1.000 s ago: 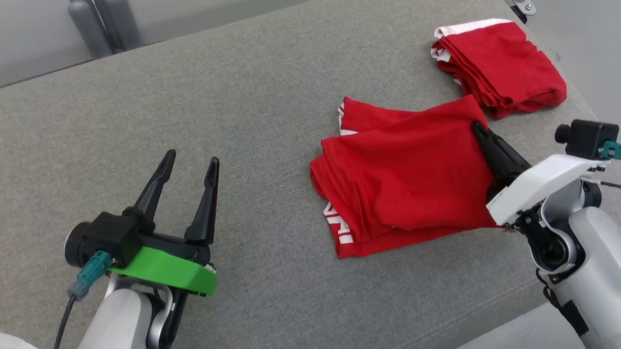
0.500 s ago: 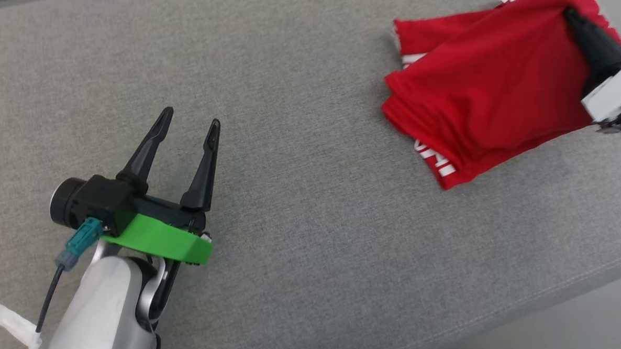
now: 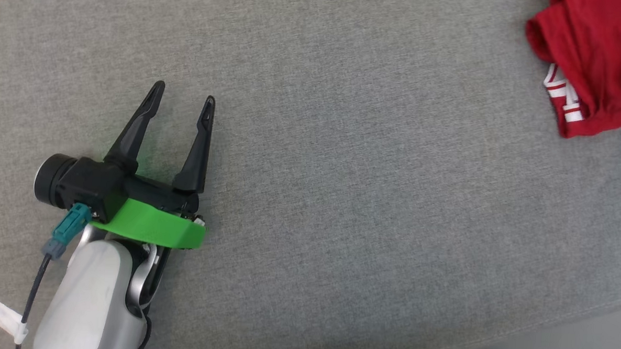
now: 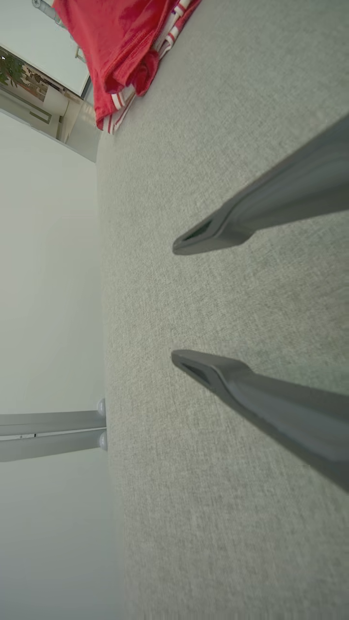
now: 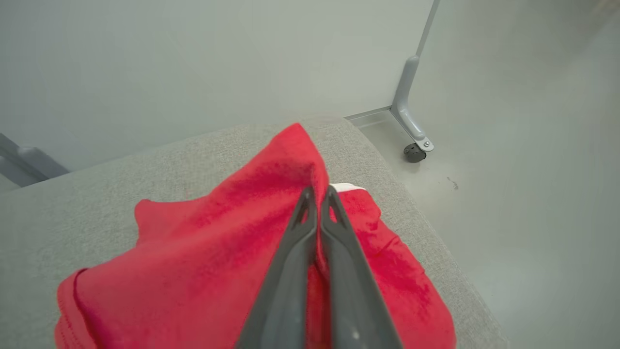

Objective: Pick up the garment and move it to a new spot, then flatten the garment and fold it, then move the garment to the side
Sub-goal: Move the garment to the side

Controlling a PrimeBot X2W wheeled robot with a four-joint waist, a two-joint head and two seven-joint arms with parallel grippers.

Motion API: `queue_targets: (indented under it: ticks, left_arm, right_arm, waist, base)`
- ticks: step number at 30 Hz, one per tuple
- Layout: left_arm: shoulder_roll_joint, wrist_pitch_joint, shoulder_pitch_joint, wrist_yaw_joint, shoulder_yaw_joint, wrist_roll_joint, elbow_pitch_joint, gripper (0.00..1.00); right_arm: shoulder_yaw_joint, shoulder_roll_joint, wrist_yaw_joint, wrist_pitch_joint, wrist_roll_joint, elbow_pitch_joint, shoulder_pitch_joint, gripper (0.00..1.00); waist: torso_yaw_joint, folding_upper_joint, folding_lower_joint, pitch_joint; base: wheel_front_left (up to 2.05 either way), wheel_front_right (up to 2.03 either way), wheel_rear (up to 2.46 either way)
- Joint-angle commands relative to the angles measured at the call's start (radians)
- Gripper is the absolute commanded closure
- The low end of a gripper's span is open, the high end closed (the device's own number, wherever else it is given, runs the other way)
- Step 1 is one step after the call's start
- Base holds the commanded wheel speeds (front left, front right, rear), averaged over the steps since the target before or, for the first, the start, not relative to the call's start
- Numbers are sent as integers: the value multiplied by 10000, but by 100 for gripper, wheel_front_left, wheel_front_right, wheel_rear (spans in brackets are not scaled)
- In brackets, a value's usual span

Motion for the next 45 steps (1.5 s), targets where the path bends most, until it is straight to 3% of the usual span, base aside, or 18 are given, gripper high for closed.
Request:
queue_targets:
  ticks: [1, 2, 3, 4, 5, 10, 15, 23, 28, 35, 45]
  left_arm:
    - [43, -34, -180, 31, -2, 30, -15, 0]
    - [15, -64, -195, 38, -18, 11, 10, 0]
    - [-12, -96, -209, 39, -35, -6, 39, 0]
    - [-28, -127, -219, 43, -38, -32, 79, 0]
    - [-41, -137, -236, 46, -35, -48, 114, 0]
    - [-112, -320, -228, 88, 31, -147, 322, 0]
    - [-178, -471, 92, 145, 195, -295, 558, 0]
    - [-103, -616, 785, 330, 896, -562, 794, 0]
    - [-43, -643, 1460, 499, 1574, -812, 760, 0]
    - [-167, -644, 2513, 754, 2101, -937, 566, 0]
    - [-595, -645, 3448, 709, 2132, -429, 809, 0]
  right_arm:
    - [33, -44, 3, -133, -265, 485, -189, 100]
    - [68, -29, 3, -237, -485, 923, -299, 89]
    - [75, -29, 3, -367, -690, 1338, -404, 86]
    - [50, -32, 2, -637, -964, 1899, -559, 60]
    - [2, 19, 2, -892, -1160, 2310, -688, 0]
    - [80, 481, 3, -2541, -2345, 3939, -1204, 0]
    - [-20, 914, 3, -2928, -3120, 4034, -1385, 0]
    - [-2420, 1706, 3, -2926, -5260, 529, 537, 0]
    - [-3712, 2990, 3, -2926, -6230, -1877, 2748, 0]
    - [-4038, 4048, 3, -2926, -6541, -3912, 5225, 0]
    - [-4077, 5152, 3, -2927, -6755, -5442, 7983, 0]
  waist:
    - [386, 0, -1, 349]
    - [439, 0, -1, 357]
    - [489, 0, -1, 348]
    - [543, 0, -1, 329]
    - [587, 0, -1, 304]
    - [801, 0, -1, -75]
    - [909, 0, -1, -782]
    - [1017, 0, -1, -2468]
    - [1079, 0, -1, -3742]
    - [1251, 0, -1, -4831]
    - [1619, 0, -1, -5380]
  base:
    - [0, 0, 0]
    - [0, 0, 0]
    - [0, 0, 0]
    - [0, 0, 0]
    - [0, 0, 0]
    - [0, 0, 0]
    - [0, 0, 0]
    - [0, 0, 0]
    - [0, 0, 0]
    - [0, 0, 0]
    - [0, 0, 0]
